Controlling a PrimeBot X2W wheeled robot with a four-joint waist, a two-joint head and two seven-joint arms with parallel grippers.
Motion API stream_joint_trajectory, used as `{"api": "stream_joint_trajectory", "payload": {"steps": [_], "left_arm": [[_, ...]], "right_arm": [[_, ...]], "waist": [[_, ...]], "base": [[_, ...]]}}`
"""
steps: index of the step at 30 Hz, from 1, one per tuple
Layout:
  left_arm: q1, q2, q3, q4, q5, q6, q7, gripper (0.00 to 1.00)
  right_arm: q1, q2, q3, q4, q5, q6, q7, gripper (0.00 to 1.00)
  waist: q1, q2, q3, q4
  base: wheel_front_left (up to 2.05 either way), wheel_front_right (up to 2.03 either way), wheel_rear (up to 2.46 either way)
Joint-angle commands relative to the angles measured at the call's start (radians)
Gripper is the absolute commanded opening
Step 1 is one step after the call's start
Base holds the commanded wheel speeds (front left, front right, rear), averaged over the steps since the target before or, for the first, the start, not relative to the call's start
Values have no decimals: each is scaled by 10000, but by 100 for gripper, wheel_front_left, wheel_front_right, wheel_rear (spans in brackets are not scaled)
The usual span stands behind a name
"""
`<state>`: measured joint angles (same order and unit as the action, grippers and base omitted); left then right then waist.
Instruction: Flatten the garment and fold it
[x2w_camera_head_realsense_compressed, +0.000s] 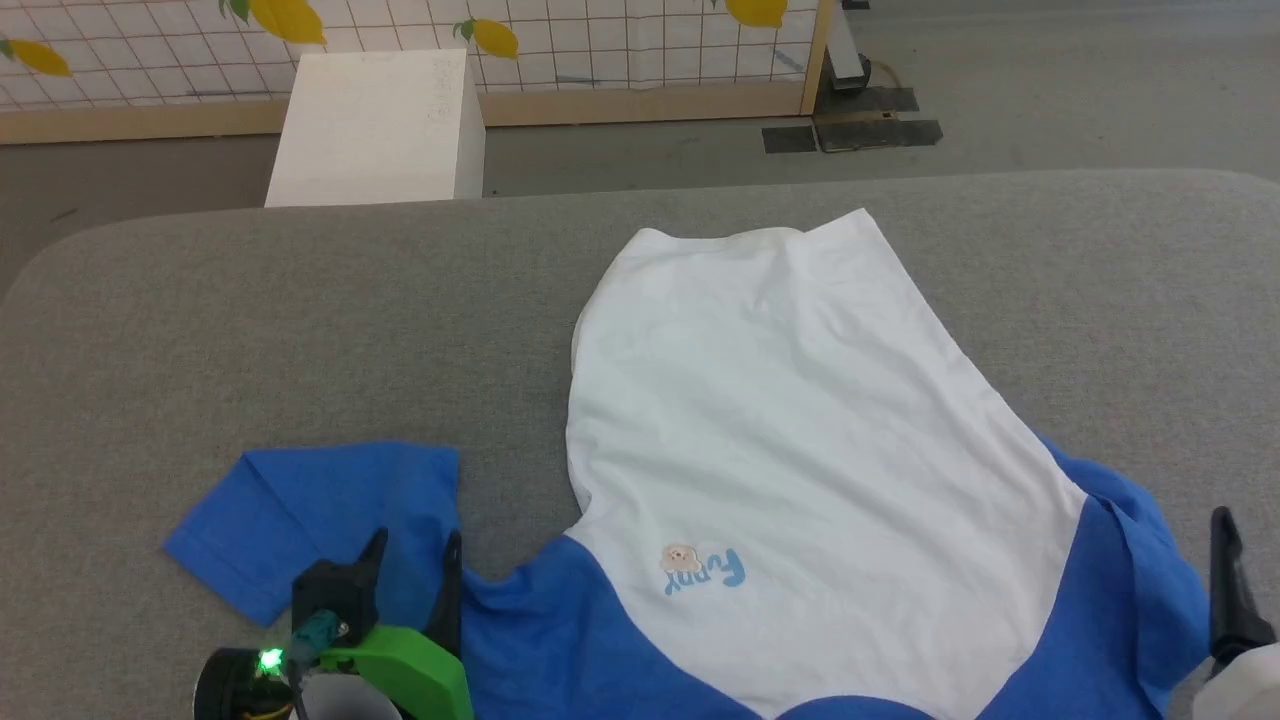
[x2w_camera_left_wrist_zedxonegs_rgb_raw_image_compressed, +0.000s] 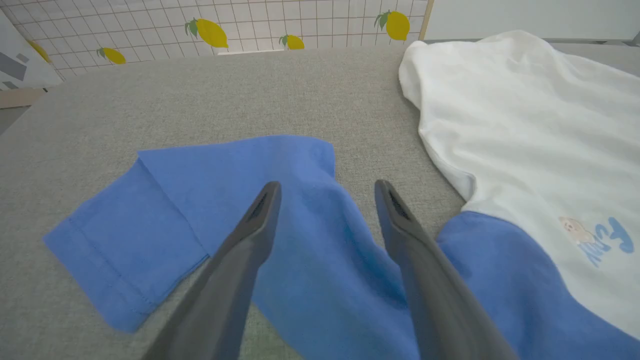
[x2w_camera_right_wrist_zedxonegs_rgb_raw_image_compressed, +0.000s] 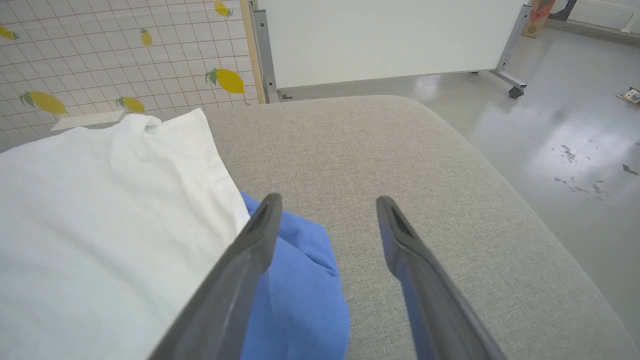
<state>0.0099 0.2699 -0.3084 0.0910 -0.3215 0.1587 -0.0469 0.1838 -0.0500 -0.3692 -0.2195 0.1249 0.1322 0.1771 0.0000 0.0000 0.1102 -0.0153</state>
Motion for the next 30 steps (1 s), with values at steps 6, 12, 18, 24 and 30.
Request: {"api": "stream_joint_trajectory", "payload": {"steps": [6, 12, 18, 24, 30], "left_arm": [[499, 290, -238, -698, 52, 552, 2454, 100], [-65, 107, -396, -253, -23, 788, 3670, 100], [-880, -70, -430, 1065, -153, 869, 4475, 88], [-1308, 35, -197, 1687, -463, 569, 4225, 0], [-1978, 544, 714, 1818, -371, 792, 2499, 0]], "right_arm": [[-166, -3, 515, 274, 210, -15, -295, 100], [-331, -3, 911, 350, 355, -15, -285, 100], [-538, -3, 1232, 343, 436, -15, -248, 100], [-683, -3, 1431, 402, 527, -15, -242, 100], [-723, -3, 1342, 389, 521, -15, -300, 100]], "waist": [[0, 0, 12, 152], [0, 0, 125, 228], [0, 0, 314, 164], [0, 0, 433, 51], [0, 0, 595, 141]], "base": [[0, 0, 0], [0, 0, 0], [0, 0, 0], [0, 0, 0], [0, 0, 0]]}}
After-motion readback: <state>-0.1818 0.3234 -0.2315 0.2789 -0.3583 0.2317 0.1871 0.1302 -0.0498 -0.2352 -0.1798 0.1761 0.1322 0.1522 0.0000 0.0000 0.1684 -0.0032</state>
